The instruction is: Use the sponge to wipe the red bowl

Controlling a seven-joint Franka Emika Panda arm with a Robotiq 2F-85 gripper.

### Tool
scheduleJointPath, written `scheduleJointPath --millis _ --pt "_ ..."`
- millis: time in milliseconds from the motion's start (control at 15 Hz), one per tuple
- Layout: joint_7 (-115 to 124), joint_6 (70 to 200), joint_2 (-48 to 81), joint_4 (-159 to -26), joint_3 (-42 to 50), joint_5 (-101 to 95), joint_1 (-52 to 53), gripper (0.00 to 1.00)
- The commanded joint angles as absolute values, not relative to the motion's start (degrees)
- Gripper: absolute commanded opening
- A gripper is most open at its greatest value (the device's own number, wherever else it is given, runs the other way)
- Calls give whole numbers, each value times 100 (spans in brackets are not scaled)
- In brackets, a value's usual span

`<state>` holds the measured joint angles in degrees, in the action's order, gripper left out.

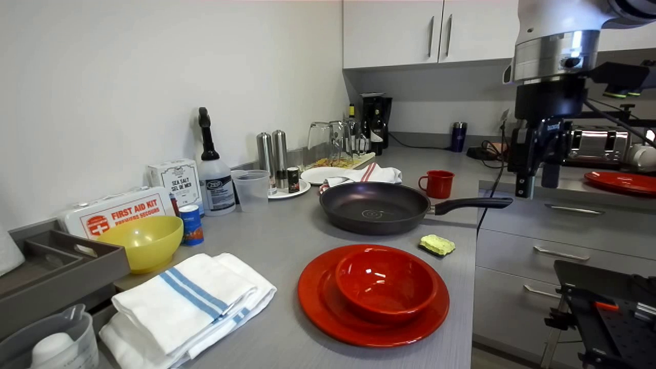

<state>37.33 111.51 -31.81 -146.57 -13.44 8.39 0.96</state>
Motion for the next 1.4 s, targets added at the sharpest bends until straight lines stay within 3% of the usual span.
scheduleJointPath --millis 0,533,1333 --pt "3888 11616 -3226 -14847 -1368 618 11 100" --pt "4196 12557 -2519 -14855 -1406 253 -122 100" --pt "4264 12289 -2105 -14524 -1217 176 -73 100"
